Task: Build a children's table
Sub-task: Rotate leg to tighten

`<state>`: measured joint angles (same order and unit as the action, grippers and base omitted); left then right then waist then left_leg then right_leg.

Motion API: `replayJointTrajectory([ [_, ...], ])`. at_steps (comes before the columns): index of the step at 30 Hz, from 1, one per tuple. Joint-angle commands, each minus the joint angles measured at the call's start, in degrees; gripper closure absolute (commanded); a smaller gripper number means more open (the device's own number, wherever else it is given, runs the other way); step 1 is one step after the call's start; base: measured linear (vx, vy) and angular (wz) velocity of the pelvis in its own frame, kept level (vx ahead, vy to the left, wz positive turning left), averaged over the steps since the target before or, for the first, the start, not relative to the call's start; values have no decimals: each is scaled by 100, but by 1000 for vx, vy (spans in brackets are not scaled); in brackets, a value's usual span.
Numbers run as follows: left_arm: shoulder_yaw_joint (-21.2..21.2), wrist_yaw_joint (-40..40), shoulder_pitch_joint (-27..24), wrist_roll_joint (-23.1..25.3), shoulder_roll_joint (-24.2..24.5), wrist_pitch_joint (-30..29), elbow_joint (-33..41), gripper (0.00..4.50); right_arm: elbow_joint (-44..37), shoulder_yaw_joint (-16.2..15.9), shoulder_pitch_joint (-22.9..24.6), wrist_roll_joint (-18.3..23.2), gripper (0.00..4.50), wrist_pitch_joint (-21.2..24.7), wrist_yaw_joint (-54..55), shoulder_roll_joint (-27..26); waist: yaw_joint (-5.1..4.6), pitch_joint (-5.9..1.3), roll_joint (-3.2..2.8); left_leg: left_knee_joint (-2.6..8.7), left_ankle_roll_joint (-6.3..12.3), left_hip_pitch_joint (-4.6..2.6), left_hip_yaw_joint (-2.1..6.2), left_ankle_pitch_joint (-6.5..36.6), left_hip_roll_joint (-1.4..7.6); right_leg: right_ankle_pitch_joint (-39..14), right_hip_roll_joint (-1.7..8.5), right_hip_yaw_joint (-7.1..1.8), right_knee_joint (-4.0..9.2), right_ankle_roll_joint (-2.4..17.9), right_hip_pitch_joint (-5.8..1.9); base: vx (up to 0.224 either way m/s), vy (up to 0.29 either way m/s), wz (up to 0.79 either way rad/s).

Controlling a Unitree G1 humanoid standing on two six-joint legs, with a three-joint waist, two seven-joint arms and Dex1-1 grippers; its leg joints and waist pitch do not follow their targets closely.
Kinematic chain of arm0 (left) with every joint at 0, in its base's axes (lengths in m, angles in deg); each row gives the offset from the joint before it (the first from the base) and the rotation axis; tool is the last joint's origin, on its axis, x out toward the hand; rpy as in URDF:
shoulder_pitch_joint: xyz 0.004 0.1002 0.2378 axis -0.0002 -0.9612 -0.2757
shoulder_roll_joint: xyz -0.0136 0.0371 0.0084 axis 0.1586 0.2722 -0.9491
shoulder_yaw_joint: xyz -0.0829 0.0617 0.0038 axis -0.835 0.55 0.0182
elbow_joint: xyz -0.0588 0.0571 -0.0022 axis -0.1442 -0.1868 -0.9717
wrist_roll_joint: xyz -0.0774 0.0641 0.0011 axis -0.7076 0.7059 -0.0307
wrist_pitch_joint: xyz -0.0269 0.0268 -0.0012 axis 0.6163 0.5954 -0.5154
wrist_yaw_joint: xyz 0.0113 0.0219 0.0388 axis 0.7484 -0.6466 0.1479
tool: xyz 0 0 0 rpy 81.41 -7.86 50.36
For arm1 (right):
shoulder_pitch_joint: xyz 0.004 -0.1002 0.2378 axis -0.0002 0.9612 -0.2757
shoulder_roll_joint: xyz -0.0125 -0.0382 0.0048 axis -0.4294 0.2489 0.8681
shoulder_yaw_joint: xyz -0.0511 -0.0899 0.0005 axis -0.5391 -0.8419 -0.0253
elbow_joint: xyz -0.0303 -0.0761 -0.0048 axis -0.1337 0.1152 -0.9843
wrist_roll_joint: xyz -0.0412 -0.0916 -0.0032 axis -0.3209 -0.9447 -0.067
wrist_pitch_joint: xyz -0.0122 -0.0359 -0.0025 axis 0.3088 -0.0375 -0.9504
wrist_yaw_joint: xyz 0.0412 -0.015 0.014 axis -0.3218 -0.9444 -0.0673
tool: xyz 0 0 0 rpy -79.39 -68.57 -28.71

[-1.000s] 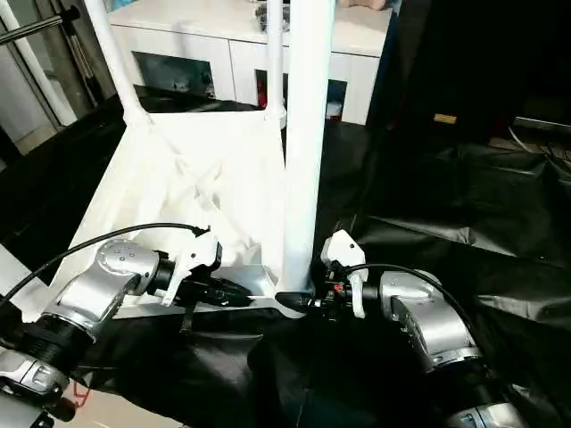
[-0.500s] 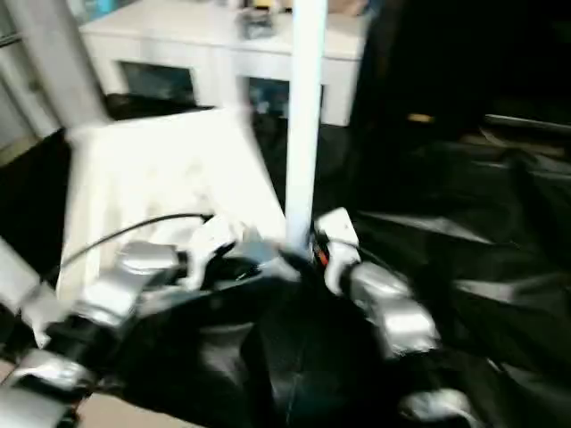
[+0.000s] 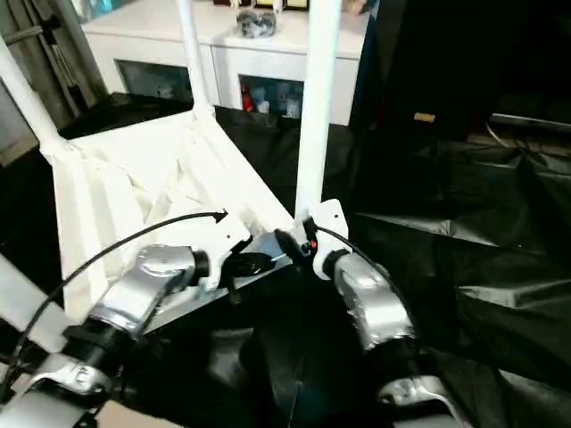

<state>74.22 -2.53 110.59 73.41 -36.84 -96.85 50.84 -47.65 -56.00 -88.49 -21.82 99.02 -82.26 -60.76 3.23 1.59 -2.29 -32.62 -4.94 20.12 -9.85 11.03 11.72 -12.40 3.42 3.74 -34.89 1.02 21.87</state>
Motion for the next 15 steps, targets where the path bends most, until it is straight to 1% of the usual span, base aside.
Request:
replayJointTrajectory([
  [1,240,-473,-59,-70,45,119,118,450,98,-389,238,55,81,142,-588,26,16,-259,20,311,336,35,35,756,131,-108,427,-285,410,1196,-279,0,0,0],
  [2,254,-738,-88,-128,200,201,175,450,-150,-505,336,178,81,100,-1162,242,26,-259,22,311,378,33,33,737,133,-61,433,-284,409,1212,-283,0,0,0],
  [3,259,-812,-97,-145,246,229,190,450,-222,-531,364,228,81,102,-1330,306,37,-251,38,315,421,37,36,780,137,-135,441,-282,415,1205,-301,0,0,0],
  [5,273,-1087,-133,-222,393,296,259,450,-417,-583,428,362,81,101,-1790,509,41,-247,34,318,451,34,33,853,144,-301,436,-279,427,1192,-294,0,0,0],
  [8,288,-1497,-168,-335,585,356,343,450,-654,-658,490,505,81,160,-2397,822,49,-233,22,341,406,14,35,929,167,-544,433,-272,438,1207,-272,0,0,0],
  [9,301,-1606,-164,-355,649,374,350,450,-734,-701,517,543,81,181,-2628,950,60,-233,34,334,391,12,32,954,165,-597,439,-276,437,1229,-274,0,0,0],
  [11,318,-1671,-151,-354,705,435,337,450,-791,-733,540,541,81,167,-2806,1059,88,-241,32,321,426,3,26,898,174,-484,428,-281,428,1233,-270,0,0,0],
  [12,311,-1692,-133,-356,734,459,311,450,-825,-741,551,560,81,210,-2910,1122,96,-246,8,317,430,10,29,845,171,-361,431,-277,410,1269,-276,0,0,0],
  [13,310,-1723,-120,-358,760,479,292,450,-853,-738,561,584,96,253,-2987,1164,98,-245,30,311,433,20,23,810,163,-297,429,-274,411,1283,-279,0,0,0],
  [15,307,-1819,-99,-378,816,494,263,450,-931,-715,596,673,114,372,-3129,1225,121,-245,24,314,434,13,23,822,165,-369,426,-268,416,1269,-279,0,0,0],
])
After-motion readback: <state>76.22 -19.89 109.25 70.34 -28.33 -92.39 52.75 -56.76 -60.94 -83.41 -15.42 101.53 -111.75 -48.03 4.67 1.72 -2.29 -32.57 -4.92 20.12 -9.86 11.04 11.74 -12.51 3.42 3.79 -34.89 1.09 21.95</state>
